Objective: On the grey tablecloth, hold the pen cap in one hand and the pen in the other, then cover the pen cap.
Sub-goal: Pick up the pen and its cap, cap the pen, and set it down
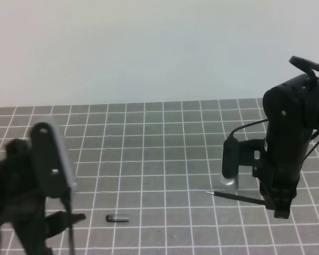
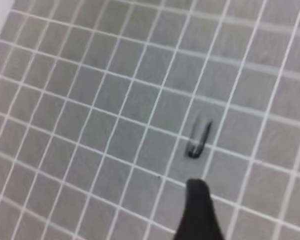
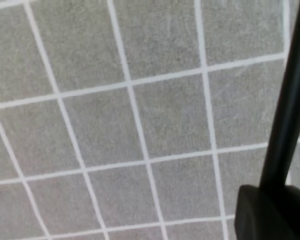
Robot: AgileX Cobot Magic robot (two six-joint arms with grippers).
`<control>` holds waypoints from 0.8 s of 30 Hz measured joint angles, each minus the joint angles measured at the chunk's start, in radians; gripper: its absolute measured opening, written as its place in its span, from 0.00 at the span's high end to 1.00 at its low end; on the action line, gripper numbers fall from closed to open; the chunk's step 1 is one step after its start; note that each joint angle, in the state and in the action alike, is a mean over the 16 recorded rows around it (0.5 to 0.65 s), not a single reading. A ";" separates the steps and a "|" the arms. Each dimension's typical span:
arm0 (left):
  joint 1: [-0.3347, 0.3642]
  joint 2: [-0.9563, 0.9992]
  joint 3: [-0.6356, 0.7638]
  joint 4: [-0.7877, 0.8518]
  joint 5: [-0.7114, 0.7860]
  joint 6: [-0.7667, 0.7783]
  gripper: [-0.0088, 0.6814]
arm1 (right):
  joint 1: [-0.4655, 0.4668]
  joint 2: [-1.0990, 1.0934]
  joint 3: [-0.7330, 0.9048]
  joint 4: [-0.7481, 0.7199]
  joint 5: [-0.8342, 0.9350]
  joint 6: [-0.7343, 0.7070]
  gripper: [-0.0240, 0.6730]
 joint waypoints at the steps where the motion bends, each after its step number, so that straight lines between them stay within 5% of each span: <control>1: -0.009 0.024 -0.003 0.007 -0.011 0.027 0.31 | 0.000 0.000 0.000 0.006 -0.001 0.000 0.88; 8: -0.036 0.209 -0.009 0.024 -0.091 0.149 0.30 | 0.000 0.000 0.000 0.049 -0.006 0.000 0.88; 24: -0.082 0.560 -0.148 0.210 -0.152 0.147 0.33 | 0.000 0.000 0.000 0.096 -0.016 0.007 0.87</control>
